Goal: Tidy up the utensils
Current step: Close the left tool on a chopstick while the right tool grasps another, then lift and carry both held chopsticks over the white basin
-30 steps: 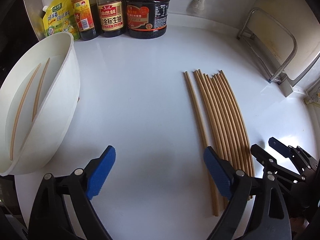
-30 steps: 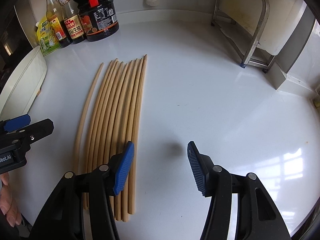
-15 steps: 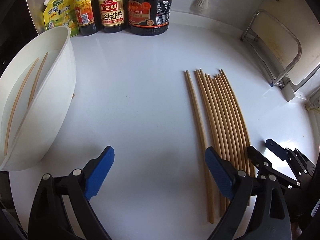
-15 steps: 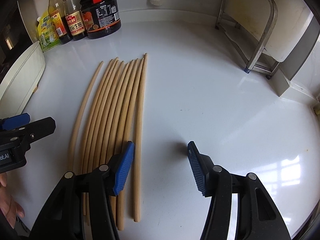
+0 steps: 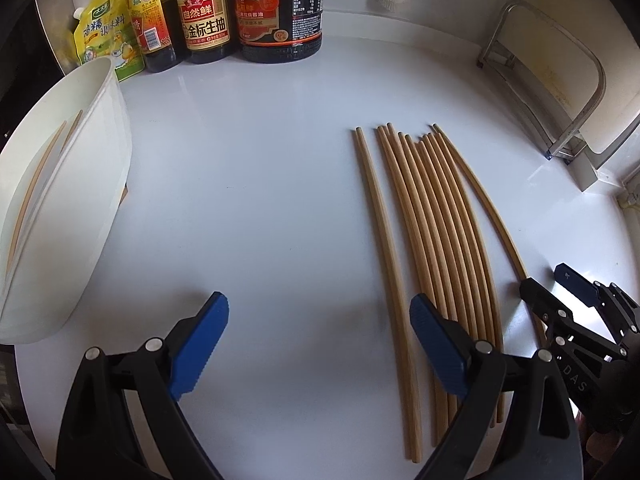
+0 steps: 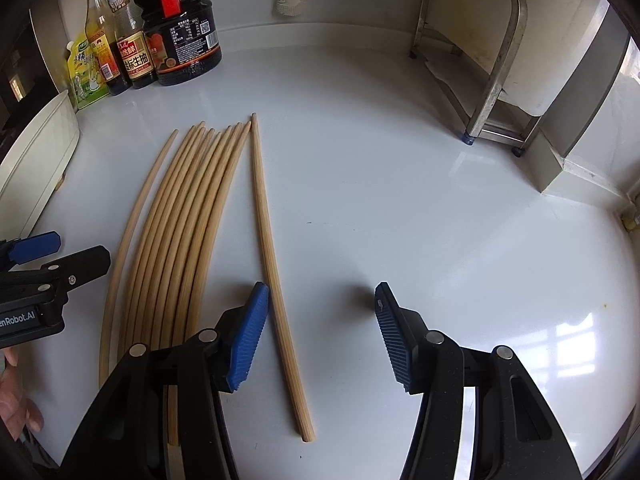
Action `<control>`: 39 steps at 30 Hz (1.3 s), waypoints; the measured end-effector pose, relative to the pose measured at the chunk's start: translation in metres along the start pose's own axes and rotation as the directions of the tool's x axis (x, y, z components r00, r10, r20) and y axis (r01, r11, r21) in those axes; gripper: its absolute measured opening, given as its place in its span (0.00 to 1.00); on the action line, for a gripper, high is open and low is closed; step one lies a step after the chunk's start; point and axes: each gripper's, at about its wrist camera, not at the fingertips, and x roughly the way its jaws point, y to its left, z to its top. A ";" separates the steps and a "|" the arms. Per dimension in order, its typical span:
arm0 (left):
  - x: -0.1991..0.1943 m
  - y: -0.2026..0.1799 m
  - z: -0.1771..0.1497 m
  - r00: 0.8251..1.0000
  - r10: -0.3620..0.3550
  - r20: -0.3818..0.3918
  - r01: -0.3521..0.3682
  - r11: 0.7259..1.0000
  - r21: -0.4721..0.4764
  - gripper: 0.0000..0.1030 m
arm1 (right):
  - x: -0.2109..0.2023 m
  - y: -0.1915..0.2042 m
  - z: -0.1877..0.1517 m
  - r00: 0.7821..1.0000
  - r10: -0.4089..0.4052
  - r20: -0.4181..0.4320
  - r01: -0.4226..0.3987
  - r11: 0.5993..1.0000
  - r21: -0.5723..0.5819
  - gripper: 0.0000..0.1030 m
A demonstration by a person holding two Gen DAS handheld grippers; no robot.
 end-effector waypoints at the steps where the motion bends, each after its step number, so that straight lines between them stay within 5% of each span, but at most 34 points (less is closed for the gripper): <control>1: 0.001 -0.001 0.000 1.000 0.003 0.001 -0.003 1.000 0.000 0.88 | 0.000 0.000 0.000 1.000 0.001 0.001 -0.001 1.000 -0.003 0.52; 12: 0.010 -0.008 -0.002 0.999 0.037 0.002 -0.037 0.999 0.015 0.87 | 0.006 0.002 0.008 0.999 0.015 0.036 -0.014 1.000 -0.024 0.51; 18: 0.007 -0.015 -0.003 0.999 0.038 0.015 -0.039 0.998 0.046 0.67 | 0.006 0.010 0.008 0.998 0.040 0.044 -0.037 0.996 -0.079 0.44; 21: 0.004 -0.019 -0.003 0.999 0.029 0.023 -0.030 0.998 0.063 0.49 | 0.004 0.017 0.009 0.998 0.050 0.039 -0.045 0.993 -0.112 0.26; 23: 0.003 -0.024 -0.003 1.000 0.017 0.024 -0.019 0.996 0.087 0.23 | 0.004 0.022 0.010 0.998 0.050 0.033 -0.046 0.990 -0.130 0.10; 25: 0.003 -0.029 -0.003 1.000 0.017 0.021 -0.019 0.993 0.115 0.07 | 0.004 0.025 0.011 0.998 0.054 0.029 -0.049 0.989 -0.138 0.07; 39: -0.008 -0.022 0.004 1.000 -0.003 -0.018 0.006 0.986 0.169 0.07 | -0.014 0.011 0.011 0.992 0.122 0.039 -0.124 0.990 0.063 0.06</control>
